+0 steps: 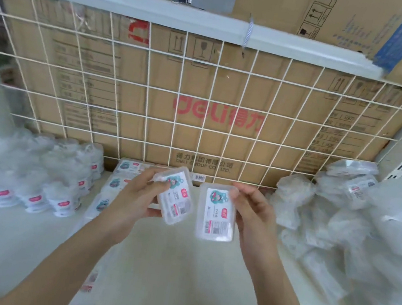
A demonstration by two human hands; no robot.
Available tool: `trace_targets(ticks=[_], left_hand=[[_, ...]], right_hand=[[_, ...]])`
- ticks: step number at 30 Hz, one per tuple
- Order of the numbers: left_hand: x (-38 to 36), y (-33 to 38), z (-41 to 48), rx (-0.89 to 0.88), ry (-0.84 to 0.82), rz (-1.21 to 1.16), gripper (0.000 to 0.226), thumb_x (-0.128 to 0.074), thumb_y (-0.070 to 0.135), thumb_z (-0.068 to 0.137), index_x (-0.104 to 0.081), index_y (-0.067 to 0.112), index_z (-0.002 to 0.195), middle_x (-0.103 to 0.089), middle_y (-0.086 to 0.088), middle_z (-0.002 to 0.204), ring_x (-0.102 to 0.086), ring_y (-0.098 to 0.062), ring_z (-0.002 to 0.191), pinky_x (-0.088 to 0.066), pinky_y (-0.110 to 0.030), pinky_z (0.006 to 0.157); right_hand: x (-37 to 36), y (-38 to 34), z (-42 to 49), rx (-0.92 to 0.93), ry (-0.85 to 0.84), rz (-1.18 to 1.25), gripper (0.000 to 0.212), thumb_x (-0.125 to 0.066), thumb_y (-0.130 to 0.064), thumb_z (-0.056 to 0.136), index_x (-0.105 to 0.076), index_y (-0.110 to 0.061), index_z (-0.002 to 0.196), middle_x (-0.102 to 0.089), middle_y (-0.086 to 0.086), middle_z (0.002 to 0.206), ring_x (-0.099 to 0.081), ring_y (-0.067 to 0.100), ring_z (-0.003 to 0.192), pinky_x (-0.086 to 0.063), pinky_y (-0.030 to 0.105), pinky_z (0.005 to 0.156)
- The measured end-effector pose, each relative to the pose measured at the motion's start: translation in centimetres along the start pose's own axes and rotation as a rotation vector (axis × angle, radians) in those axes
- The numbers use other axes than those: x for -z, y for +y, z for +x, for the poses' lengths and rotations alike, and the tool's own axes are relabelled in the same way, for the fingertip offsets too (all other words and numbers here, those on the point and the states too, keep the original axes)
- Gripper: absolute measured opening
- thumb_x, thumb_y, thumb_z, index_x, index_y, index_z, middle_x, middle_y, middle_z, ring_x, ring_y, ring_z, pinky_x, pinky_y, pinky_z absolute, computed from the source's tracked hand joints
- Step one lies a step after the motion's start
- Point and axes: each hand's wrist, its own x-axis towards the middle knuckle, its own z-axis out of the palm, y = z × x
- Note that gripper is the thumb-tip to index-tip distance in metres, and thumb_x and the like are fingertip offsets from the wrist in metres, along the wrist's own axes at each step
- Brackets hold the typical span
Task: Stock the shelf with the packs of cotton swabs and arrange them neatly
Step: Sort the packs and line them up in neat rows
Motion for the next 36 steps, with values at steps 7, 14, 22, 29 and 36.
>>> trace_targets(ticks=[7, 14, 22, 29, 36], left_hand=[[-0.6, 0.2, -1.2, 0.007, -0.143, 0.061, 0.042, -0.057, 0.051, 0.077, -0.060, 0.023, 0.108, -0.072, -0.001, 0.098, -0.070, -0.018, 0.087, -0.055, -0.030, 0.064], [-0.6, -0.8, -1.8, 0.046, -0.144, 0.054, 0.033, -0.067, 0.025, 0.085, -0.054, 0.018, 0.115, -0.070, -0.002, 0.105, -0.069, -0.015, 0.090, -0.057, -0.029, 0.067], [0.7, -1.4, -1.4, 0.003, -0.046, -0.082, 0.062, -0.061, 0.043, 0.073, -0.050, 0.015, 0.127, -0.065, -0.006, 0.119, -0.065, -0.018, 0.105, -0.056, -0.032, 0.078], [3.2, -1.3, -1.9, -0.084, 0.122, 0.314, 0.024, -0.049, 0.036, 0.095, -0.058, 0.034, 0.118, -0.054, 0.024, 0.113, -0.049, -0.005, 0.109, -0.034, -0.010, 0.080], [7.1, -4.3, 0.3, -0.281, -0.023, 1.283, 0.056, -0.030, 0.046, 0.092, -0.035, 0.027, 0.144, -0.025, 0.003, 0.154, -0.006, -0.018, 0.146, -0.001, -0.036, 0.116]], right_hand=[[-4.4, 1.0, -0.3, 0.045, -0.013, -0.077, 0.009, -0.066, -0.003, 0.084, -0.070, -0.010, 0.086, -0.071, 0.000, 0.073, -0.064, 0.012, 0.065, -0.049, 0.021, 0.058], [-5.5, 2.0, -0.6, 0.110, -0.001, -0.120, 0.012, -0.067, -0.024, 0.083, -0.075, -0.017, 0.076, -0.068, 0.004, 0.070, -0.060, 0.015, 0.064, -0.047, 0.025, 0.058], [-5.2, 3.3, -2.7, -0.165, -0.227, 0.000, 0.043, -0.063, -0.026, 0.079, -0.058, -0.020, 0.121, -0.069, 0.005, 0.109, -0.066, 0.021, 0.100, -0.055, 0.029, 0.075], [-3.6, 4.3, -3.2, -0.214, -0.072, -0.203, 0.034, -0.073, -0.020, 0.075, -0.062, -0.013, 0.106, -0.067, 0.005, 0.097, -0.069, 0.012, 0.077, -0.054, 0.023, 0.062], [-3.7, 7.4, -3.1, -0.298, -0.116, -0.309, 0.026, -0.070, -0.014, 0.082, -0.061, -0.015, 0.107, -0.065, -0.004, 0.093, -0.067, 0.018, 0.091, -0.054, 0.024, 0.065]])
